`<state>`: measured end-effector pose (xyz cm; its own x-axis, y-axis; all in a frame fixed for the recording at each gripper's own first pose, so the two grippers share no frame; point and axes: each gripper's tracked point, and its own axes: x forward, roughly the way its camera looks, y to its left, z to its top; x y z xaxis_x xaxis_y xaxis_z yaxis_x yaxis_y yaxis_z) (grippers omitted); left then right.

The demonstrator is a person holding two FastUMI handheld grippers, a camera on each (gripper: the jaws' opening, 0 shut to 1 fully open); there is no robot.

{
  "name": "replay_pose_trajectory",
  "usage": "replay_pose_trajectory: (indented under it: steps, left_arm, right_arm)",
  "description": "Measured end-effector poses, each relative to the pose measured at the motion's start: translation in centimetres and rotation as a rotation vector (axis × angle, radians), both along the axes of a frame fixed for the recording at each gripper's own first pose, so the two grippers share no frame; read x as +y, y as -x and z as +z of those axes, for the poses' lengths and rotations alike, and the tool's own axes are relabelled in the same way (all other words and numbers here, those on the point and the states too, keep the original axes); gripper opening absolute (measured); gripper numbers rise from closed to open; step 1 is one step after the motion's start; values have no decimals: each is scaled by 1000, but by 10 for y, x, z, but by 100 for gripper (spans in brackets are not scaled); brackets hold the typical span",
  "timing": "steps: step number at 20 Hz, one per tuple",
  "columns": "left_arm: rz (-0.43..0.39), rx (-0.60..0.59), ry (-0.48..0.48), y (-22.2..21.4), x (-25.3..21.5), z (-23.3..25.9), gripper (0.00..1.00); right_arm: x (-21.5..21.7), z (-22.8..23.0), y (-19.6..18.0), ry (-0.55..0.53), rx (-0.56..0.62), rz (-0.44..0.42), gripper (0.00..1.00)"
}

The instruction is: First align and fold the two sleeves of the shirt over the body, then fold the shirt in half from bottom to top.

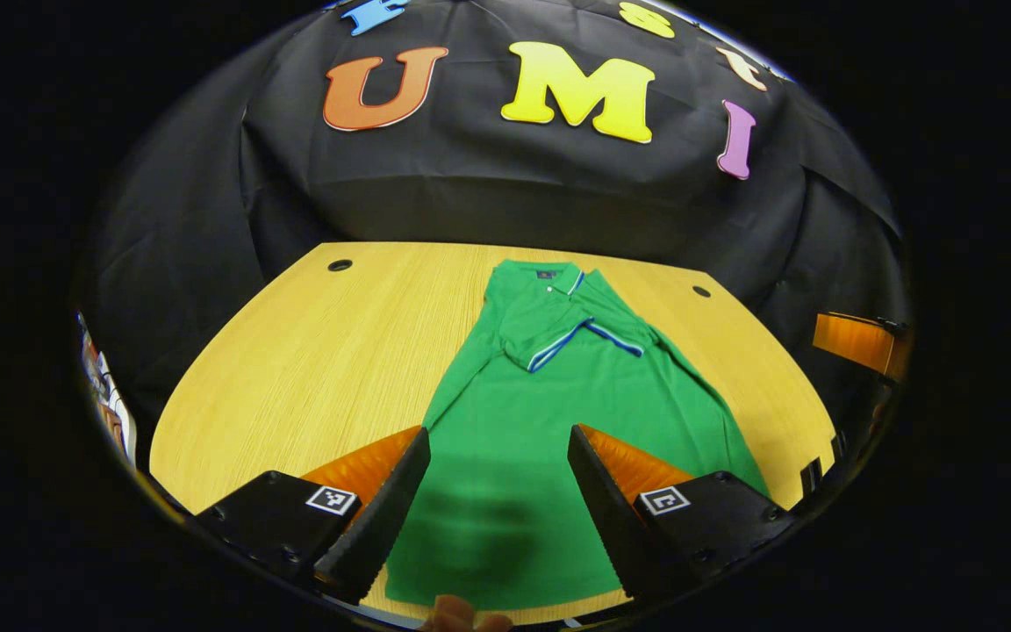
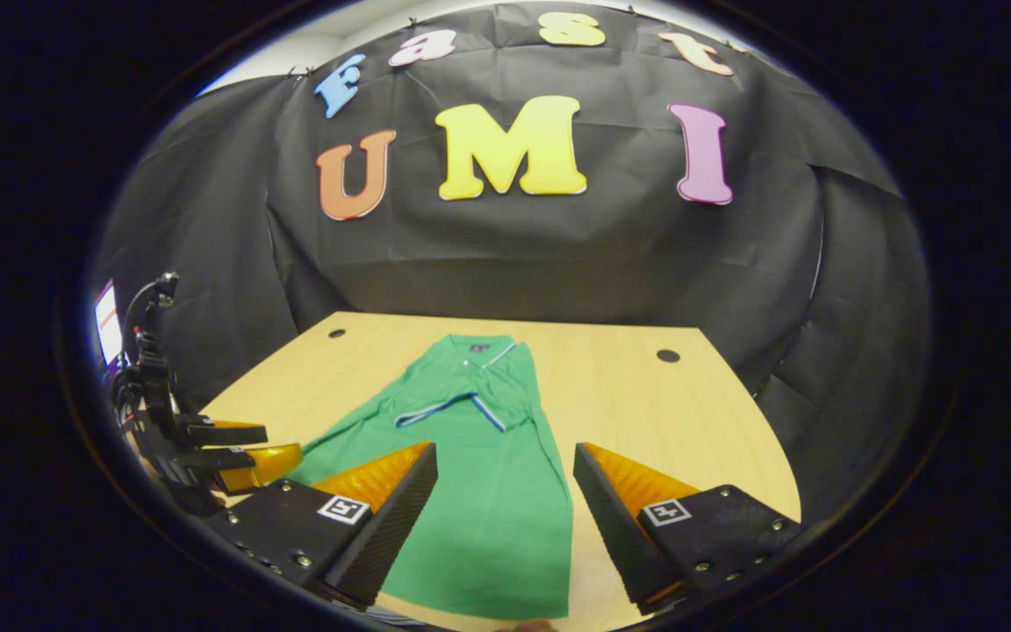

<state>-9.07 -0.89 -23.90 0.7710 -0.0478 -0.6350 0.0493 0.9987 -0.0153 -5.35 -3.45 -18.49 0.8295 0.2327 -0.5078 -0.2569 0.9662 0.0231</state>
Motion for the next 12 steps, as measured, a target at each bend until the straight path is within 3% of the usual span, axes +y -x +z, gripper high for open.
replay_pose_trajectory:
  steps: [8,12]
  left_arm:
    - [12,78,-39,66,15,-37,100]
    - [27,125,-53,83,25,-56,100]
  right_arm:
    - [-28,-74,69,60,142,-35,97]
    - [-39,-115,94,30,243,-82,97]
